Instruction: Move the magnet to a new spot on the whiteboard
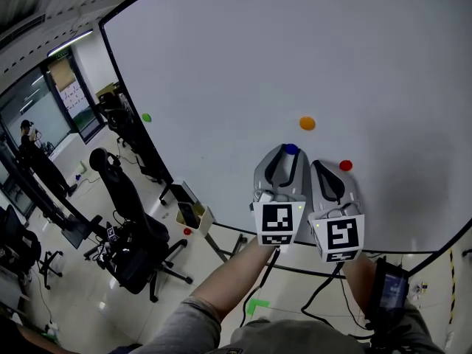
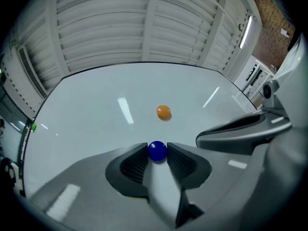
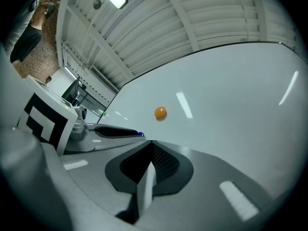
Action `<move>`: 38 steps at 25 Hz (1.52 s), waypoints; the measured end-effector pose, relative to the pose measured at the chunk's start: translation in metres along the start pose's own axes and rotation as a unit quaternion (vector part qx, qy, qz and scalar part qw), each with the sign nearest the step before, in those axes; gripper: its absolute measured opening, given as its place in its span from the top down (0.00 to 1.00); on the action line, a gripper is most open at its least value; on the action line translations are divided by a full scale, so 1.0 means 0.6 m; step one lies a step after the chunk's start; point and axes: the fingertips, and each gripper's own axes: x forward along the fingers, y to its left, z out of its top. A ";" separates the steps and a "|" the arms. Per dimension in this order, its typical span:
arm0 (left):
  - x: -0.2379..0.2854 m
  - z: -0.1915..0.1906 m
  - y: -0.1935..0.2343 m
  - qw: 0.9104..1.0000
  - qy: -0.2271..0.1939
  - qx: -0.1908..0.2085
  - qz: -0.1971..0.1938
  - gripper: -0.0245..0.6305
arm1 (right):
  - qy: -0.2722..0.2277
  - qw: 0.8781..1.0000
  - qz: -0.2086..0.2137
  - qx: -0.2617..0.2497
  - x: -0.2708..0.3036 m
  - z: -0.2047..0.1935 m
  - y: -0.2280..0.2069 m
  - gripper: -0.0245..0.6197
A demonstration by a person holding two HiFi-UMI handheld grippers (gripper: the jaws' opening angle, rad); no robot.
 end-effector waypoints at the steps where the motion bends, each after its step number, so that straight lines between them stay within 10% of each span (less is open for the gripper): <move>1: -0.001 0.001 0.003 1.000 0.000 -0.001 -0.001 0.77 | -0.002 1.000 0.002 -0.003 0.004 0.003 0.005 0.95; 17: -0.043 -0.004 0.245 0.999 -0.029 -0.006 -0.018 0.77 | -0.005 0.999 -0.014 -0.042 0.152 0.054 0.181 0.95; 38: -0.068 -0.003 0.551 0.998 -0.019 0.013 0.062 0.77 | -0.074 0.993 0.057 -0.070 0.338 0.142 0.376 0.95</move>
